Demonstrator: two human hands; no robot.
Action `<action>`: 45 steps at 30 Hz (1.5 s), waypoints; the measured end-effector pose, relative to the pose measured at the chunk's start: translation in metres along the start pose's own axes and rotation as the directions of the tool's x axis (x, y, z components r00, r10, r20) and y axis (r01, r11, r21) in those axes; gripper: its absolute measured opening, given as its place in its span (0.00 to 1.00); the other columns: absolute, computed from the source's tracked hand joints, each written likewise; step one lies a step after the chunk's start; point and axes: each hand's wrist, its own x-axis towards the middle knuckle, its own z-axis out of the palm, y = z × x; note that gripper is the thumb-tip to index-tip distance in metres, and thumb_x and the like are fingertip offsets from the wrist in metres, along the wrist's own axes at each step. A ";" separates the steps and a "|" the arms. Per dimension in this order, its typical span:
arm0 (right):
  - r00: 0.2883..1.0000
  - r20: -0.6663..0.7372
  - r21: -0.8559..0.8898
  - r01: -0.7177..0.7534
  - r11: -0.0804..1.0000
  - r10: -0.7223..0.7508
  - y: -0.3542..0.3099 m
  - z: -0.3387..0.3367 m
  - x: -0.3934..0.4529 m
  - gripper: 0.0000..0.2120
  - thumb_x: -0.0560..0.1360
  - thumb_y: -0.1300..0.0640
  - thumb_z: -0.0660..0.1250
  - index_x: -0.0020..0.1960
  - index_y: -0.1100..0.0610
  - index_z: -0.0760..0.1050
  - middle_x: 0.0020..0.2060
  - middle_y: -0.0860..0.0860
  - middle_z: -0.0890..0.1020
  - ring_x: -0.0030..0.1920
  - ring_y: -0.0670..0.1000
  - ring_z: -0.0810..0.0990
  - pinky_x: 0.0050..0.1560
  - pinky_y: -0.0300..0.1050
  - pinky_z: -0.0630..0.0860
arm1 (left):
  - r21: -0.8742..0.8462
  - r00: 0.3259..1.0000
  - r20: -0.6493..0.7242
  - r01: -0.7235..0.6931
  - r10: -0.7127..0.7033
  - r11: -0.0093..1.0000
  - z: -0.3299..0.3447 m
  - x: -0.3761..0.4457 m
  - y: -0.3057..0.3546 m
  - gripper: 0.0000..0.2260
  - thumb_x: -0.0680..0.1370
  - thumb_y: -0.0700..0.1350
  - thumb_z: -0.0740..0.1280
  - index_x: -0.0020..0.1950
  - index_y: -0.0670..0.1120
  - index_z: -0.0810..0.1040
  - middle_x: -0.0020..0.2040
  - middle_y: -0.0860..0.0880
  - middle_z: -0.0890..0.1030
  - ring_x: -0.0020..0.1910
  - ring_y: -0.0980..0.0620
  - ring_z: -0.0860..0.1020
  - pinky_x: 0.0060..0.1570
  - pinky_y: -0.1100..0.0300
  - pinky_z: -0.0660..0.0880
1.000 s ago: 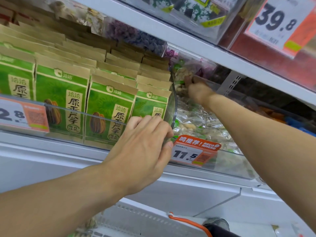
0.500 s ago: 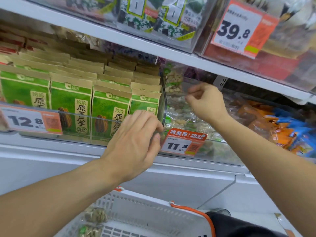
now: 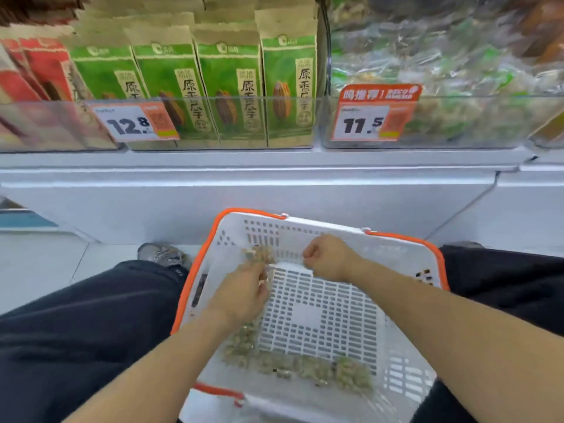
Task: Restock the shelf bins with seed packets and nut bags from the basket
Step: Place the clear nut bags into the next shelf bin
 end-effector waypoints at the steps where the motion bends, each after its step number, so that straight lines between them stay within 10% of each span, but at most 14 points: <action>1: 0.998 0.023 0.019 -0.055 0.998 0.054 0.015 0.017 0.005 0.06 0.77 0.60 0.67 0.42 0.59 0.77 0.48 0.62 0.84 0.51 0.61 0.82 0.56 0.52 0.78 | 0.024 0.997 0.034 0.068 -0.069 0.997 0.016 -0.007 -0.016 0.09 0.81 0.45 0.62 0.58 0.45 0.75 0.56 0.45 0.78 0.55 0.43 0.76 0.52 0.51 0.74; 7: 0.894 0.349 -0.190 -0.228 0.955 0.282 0.087 0.104 -0.006 0.10 0.79 0.57 0.62 0.55 0.56 0.80 0.52 0.55 0.82 0.58 0.57 0.80 0.52 0.44 0.74 | 0.128 0.906 0.239 0.328 -0.350 0.936 0.068 -0.048 -0.074 0.26 0.80 0.49 0.62 0.77 0.46 0.63 0.68 0.43 0.73 0.66 0.44 0.71 0.62 0.56 0.69; 14: 0.726 0.562 -0.314 -0.258 0.914 0.398 0.102 0.158 -0.012 0.25 0.80 0.48 0.62 0.73 0.61 0.70 0.73 0.60 0.71 0.71 0.60 0.72 0.68 0.57 0.73 | 0.113 0.860 0.204 0.454 -0.468 0.884 0.090 -0.036 -0.075 0.20 0.81 0.53 0.62 0.70 0.45 0.72 0.66 0.44 0.76 0.65 0.45 0.73 0.61 0.56 0.69; 18: 0.726 0.560 -0.384 -0.199 0.902 0.399 0.106 0.155 -0.010 0.38 0.78 0.36 0.63 0.77 0.59 0.61 0.72 0.57 0.71 0.69 0.58 0.73 0.68 0.52 0.72 | 0.079 0.826 0.192 0.526 -0.531 0.847 0.104 -0.024 -0.072 0.22 0.81 0.57 0.60 0.65 0.41 0.74 0.56 0.42 0.80 0.54 0.43 0.78 0.56 0.52 0.75; 24: 0.719 0.556 -0.396 -0.212 0.894 0.417 0.113 0.148 -0.021 0.39 0.71 0.50 0.77 0.76 0.56 0.63 0.68 0.54 0.74 0.59 0.57 0.79 0.58 0.52 0.80 | 0.063 0.696 0.350 0.651 -0.627 0.757 0.126 -0.018 -0.060 0.28 0.79 0.56 0.65 0.73 0.46 0.59 0.71 0.35 0.61 0.60 0.35 0.76 0.57 0.49 0.76; 30: 0.737 0.549 -0.365 -0.214 0.906 0.394 0.127 0.155 -0.028 0.34 0.71 0.53 0.77 0.74 0.52 0.69 0.70 0.54 0.72 0.64 0.58 0.77 0.62 0.51 0.78 | -0.048 0.619 0.424 0.744 -0.661 0.666 0.136 -0.014 -0.054 0.27 0.75 0.49 0.71 0.67 0.46 0.61 0.61 0.40 0.74 0.58 0.41 0.77 0.56 0.51 0.77; 35: 0.662 0.437 -0.564 -0.326 0.759 0.609 0.141 0.157 -0.034 0.54 0.64 0.32 0.75 0.81 0.48 0.52 0.80 0.58 0.52 0.78 0.64 0.55 0.74 0.62 0.61 | 0.051 0.506 0.482 0.798 -0.715 0.600 0.141 -0.012 -0.054 0.38 0.72 0.52 0.65 0.77 0.51 0.49 0.79 0.39 0.49 0.71 0.38 0.67 0.68 0.46 0.69; 38: 0.597 0.509 -0.480 -0.402 0.780 0.621 0.148 0.155 -0.038 0.49 0.66 0.33 0.75 0.78 0.53 0.61 0.76 0.54 0.67 0.73 0.58 0.68 0.73 0.55 0.66 | 0.030 0.511 0.491 0.799 -0.705 0.600 0.143 -0.013 -0.054 0.42 0.71 0.53 0.69 0.78 0.50 0.49 0.77 0.39 0.58 0.71 0.39 0.68 0.67 0.46 0.70; 45: 0.720 0.416 -0.453 -0.365 0.813 0.556 0.141 0.158 -0.041 0.25 0.76 0.45 0.69 0.67 0.59 0.76 0.56 0.53 0.80 0.54 0.53 0.80 0.58 0.44 0.76 | -0.375 0.537 0.431 0.838 -0.725 0.397 0.137 -0.016 -0.023 0.30 0.71 0.46 0.76 0.67 0.43 0.65 0.58 0.42 0.79 0.54 0.43 0.80 0.53 0.50 0.80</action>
